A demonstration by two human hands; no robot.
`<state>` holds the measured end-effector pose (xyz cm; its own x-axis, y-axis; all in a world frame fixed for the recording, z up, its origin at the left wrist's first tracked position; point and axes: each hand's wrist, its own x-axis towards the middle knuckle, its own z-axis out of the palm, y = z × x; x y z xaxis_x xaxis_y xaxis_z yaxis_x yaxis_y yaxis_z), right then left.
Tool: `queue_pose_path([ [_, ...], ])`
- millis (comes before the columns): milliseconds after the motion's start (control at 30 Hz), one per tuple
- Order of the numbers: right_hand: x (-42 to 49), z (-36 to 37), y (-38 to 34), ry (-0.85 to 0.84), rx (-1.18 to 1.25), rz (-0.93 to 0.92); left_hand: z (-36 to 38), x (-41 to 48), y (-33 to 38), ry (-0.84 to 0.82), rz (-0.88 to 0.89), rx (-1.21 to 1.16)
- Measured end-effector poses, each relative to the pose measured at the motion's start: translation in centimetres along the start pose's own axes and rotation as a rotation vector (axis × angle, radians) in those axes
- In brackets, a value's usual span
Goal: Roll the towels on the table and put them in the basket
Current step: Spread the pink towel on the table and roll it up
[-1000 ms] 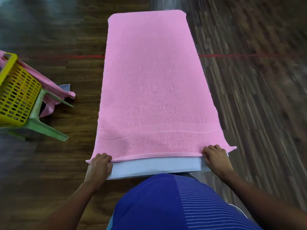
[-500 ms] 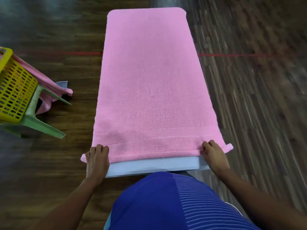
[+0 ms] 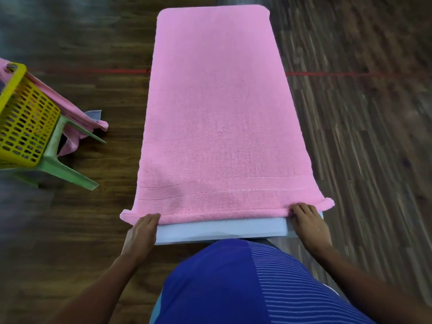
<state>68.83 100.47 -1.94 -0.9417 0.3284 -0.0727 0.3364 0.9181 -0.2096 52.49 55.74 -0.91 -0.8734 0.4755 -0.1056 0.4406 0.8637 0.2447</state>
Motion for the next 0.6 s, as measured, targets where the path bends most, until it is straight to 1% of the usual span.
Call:
queue_pose_path([
  [133,1.4,-0.6,-0.9,-0.021,-0.056,0.028,-0.1,1.2,0.0,-0.021,-0.029,0.015],
  [200,1.8,-0.8,-1.0,-0.063,-0.085,0.034,-0.3,1.2,0.2,-0.011,-0.022,0.047],
  [267,2.0,-1.0,-0.9,-0.114,-0.121,0.045,-0.9,1.2,0.6,-0.061,-0.035,0.113],
  [400,2.3,-1.1,-0.7,-0.160,-0.129,0.140,-1.4,2.1,1.2,-0.155,-0.191,0.190],
  [433,2.2,-1.2,-0.8,-0.143,-0.122,0.154,-1.3,2.4,1.2,-0.152,-0.223,0.184],
  [533,2.1,-1.0,-0.9,-0.077,-0.102,0.131,-0.7,2.5,1.3,-0.062,-0.248,0.189],
  [600,2.0,-0.9,-1.1,-0.066,-0.010,0.105,-0.5,2.4,1.5,-0.024,-0.264,0.200],
])
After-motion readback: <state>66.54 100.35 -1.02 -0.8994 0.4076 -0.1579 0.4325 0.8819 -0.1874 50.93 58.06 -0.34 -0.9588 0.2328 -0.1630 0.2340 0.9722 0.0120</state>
